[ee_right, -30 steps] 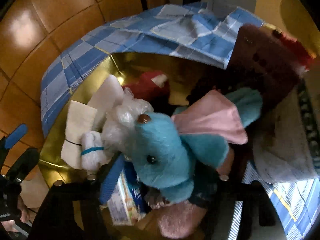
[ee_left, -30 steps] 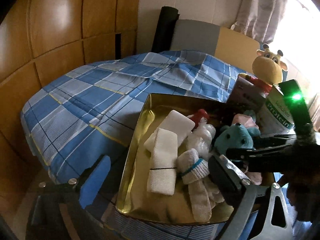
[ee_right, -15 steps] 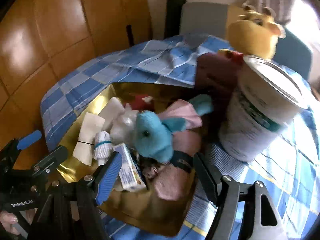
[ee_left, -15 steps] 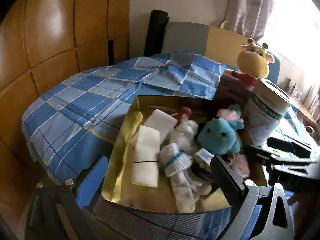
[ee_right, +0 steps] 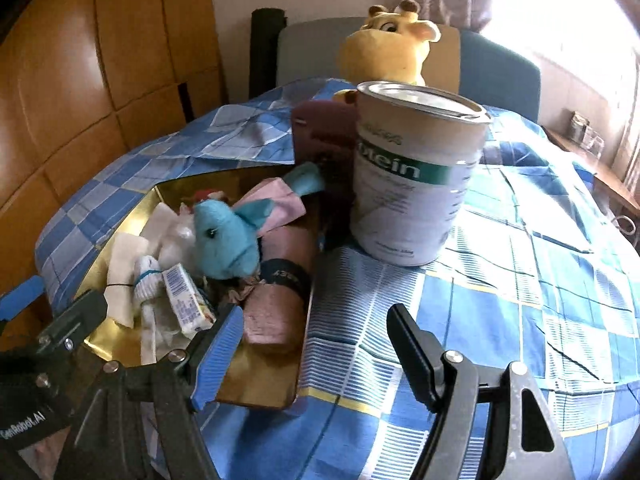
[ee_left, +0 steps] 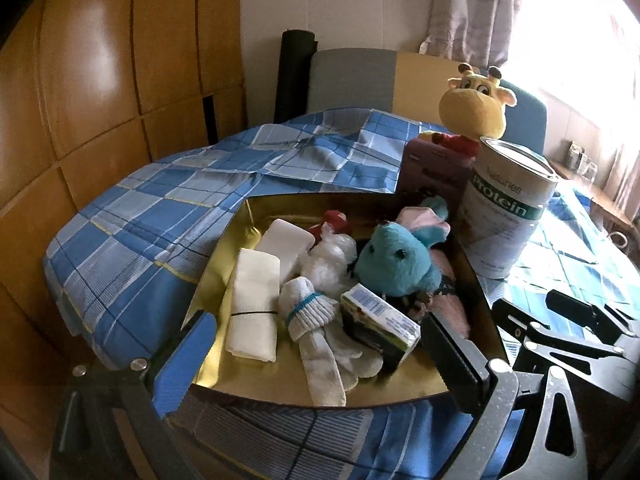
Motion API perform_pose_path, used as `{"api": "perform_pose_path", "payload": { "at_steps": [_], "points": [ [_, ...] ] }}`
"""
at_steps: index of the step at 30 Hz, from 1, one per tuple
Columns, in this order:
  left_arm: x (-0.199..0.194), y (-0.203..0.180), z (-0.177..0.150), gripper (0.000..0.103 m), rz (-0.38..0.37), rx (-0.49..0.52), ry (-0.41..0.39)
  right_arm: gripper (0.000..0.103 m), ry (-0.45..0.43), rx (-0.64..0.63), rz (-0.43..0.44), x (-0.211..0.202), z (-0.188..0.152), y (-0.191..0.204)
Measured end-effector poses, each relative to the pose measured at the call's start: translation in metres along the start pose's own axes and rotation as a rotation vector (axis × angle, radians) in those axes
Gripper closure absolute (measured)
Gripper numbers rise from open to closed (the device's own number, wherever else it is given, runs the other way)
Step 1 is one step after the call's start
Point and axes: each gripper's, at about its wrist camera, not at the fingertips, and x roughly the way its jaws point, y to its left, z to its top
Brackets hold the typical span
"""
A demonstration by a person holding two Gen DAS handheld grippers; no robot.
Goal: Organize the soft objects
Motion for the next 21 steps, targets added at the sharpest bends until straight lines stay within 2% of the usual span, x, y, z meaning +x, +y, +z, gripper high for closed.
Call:
{"api": "perform_pose_path", "payload": {
  "at_steps": [21],
  "points": [
    [0.002, 0.0079, -0.0004, 0.0, 0.017, -0.036, 0.009, 0.028, -0.002, -0.004, 0.0, -0.002, -0.0025, 0.0028]
  ]
}}
